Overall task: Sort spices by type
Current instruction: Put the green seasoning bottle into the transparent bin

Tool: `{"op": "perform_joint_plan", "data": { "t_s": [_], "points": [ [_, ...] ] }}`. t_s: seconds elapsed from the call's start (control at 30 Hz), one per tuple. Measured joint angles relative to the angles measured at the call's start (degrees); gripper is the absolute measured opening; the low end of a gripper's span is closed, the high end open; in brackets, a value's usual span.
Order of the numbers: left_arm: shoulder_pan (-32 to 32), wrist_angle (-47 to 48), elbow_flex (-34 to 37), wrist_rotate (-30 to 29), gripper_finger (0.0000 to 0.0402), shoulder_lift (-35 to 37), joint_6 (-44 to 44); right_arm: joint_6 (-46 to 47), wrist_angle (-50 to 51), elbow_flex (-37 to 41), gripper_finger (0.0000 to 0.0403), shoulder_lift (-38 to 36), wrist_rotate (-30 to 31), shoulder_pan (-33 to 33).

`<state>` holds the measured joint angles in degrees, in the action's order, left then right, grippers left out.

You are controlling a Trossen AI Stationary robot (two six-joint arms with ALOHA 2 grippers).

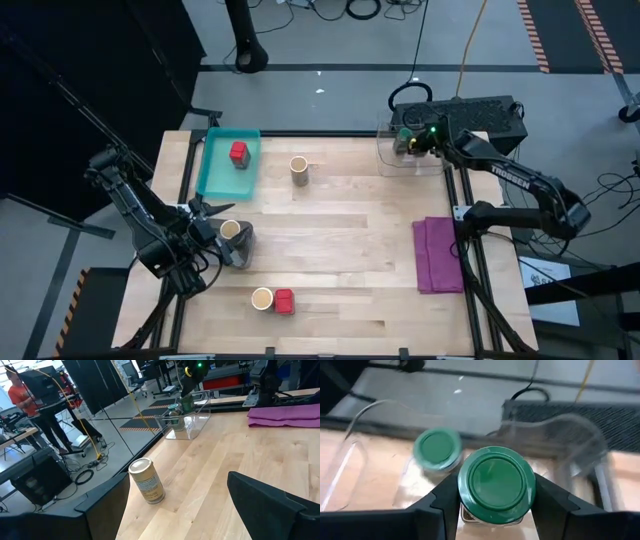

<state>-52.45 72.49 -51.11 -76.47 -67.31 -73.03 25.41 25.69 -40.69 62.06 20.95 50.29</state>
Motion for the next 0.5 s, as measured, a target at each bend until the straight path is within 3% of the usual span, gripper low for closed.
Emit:
{"op": "perform_joint_plan", "data": {
  "t_s": [0.33,0.5],
  "points": [
    [0.0,0.0,0.0,0.0,0.0341,0.0,0.4,6.0,1.5,0.0,0.0166,0.5,-1.4,-7.2],
    [0.0,0.0,0.0,-0.1,0.0341,0.0,0.4,7.0,0.5,0.0,0.0166,1.4,4.7,-12.7]
  ]
}}
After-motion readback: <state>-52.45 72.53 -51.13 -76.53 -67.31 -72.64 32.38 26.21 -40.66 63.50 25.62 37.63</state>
